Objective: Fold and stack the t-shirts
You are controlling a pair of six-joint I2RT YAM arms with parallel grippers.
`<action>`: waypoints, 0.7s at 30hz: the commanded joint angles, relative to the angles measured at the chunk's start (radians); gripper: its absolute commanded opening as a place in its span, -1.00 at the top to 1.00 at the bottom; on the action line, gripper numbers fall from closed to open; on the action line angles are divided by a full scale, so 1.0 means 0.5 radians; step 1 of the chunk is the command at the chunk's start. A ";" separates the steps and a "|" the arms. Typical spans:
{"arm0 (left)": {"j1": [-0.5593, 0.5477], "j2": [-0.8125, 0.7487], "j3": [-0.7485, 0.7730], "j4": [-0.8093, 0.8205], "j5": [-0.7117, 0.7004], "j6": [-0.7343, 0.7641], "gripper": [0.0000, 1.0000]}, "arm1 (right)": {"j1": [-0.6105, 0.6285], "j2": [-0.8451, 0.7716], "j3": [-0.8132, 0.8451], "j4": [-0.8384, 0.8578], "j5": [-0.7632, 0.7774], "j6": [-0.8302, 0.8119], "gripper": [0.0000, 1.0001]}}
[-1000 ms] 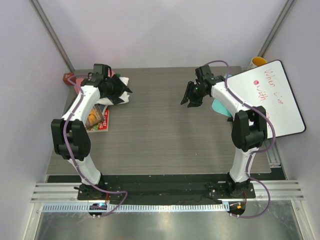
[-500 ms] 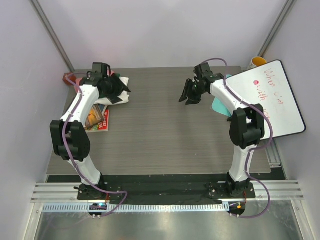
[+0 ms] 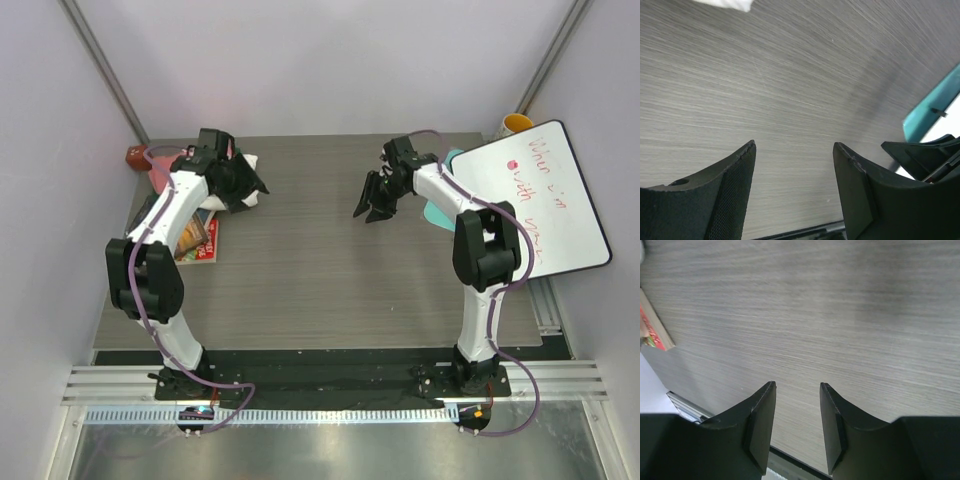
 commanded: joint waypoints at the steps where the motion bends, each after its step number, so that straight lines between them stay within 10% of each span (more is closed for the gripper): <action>1: 0.016 -0.038 0.258 -0.220 -0.379 0.183 -0.29 | 0.023 -0.072 -0.075 0.006 -0.048 0.044 0.08; 10: 0.559 -0.027 0.194 -0.199 -0.515 0.020 -0.39 | 0.023 -0.131 -0.042 -0.007 0.053 0.020 0.08; 21: 0.839 0.697 1.199 -0.549 -0.104 0.158 -0.41 | 0.008 -0.128 0.007 -0.050 0.096 -0.041 0.07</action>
